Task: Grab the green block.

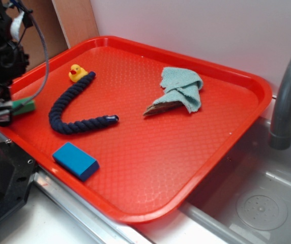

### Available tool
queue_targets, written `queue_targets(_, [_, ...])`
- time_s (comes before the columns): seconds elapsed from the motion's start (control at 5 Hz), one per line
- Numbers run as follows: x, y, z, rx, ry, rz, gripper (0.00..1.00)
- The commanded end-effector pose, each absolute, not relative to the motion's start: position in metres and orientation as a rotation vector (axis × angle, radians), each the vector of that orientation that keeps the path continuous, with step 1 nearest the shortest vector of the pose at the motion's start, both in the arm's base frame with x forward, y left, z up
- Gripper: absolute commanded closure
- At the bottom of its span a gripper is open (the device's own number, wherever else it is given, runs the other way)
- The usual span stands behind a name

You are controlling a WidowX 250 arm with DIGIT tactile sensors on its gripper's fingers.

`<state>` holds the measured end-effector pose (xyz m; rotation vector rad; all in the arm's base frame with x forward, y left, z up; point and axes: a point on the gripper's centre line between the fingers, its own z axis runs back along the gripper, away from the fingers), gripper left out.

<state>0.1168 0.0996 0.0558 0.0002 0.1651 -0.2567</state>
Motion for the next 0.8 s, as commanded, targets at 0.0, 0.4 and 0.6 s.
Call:
queue_targets(0.0, [0.217, 0.008, 0.169, 0.002, -0.09, -0.132, 1.0])
queue_targets(0.4, [0.242, -0.021, 0.227, 0.05, -0.17, -0.052, 1.0])
queue_targets(0.6, [0.244, -0.016, 0.217, 0.08, -0.163, -0.011, 1.0])
